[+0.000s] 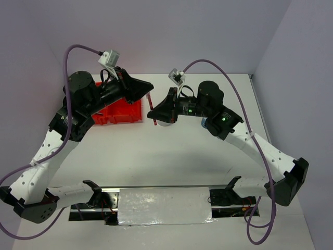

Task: Sort the stationery into containers
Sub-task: Close the pen cap on the pen.

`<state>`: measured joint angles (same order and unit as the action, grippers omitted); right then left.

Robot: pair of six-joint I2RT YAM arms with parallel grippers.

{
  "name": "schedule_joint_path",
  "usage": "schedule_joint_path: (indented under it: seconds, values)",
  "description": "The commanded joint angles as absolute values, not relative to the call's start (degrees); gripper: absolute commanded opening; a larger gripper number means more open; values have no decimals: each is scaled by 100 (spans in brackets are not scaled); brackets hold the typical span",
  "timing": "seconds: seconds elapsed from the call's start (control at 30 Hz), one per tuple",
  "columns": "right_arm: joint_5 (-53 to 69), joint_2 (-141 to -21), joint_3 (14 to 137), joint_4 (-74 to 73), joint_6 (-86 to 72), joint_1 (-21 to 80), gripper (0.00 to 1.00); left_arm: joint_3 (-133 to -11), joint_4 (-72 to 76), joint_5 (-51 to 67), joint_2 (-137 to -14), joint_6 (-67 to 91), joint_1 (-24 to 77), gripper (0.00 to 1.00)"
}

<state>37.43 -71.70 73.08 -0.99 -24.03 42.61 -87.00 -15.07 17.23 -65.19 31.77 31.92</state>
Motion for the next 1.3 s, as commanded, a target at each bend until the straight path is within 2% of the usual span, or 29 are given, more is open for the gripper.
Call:
schedule_joint_path:
  seconds: [0.0, 0.37, 0.57, 0.77, 1.0, 1.1, 1.17, 1.27]
  values:
    - [3692, -7040, 7935, 35, -2215, 4298, 0, -8684, -1450, 2328, -6636, 3138, 3147, 0]
    - [3234, -7338, 8982, -176, -1749, 4184, 0, -8104, -1845, 2751, -6820, 3383, 3155, 0]
    - [3234, -7909, 10149, -307, -1600, 4052, 0, -7472, -1985, 2602, -6706, 3489, 3357, 0]
    - [3269, -8498, 11116, -387, -1696, 3727, 0, -6751, -2012, 2585, -6680, 3700, 3849, 0]
    - [3200, -8710, 11557, -35, -2215, 3296, 0, -5934, -1978, 2725, -6583, 3779, 4078, 0]
    - [3138, -8579, 11295, -35, -2206, 3305, 0, -6133, -2449, 2261, -6566, 3570, 4078, 0]
    - [3322, -8220, 10506, 228, -2241, 3392, 0, -6406, -2662, 1551, -6451, 3446, 4008, 0]
    - [3419, -7772, 9521, 351, -2215, 3576, 0, -7580, -3216, 951, -6583, 3270, 3684, 0]
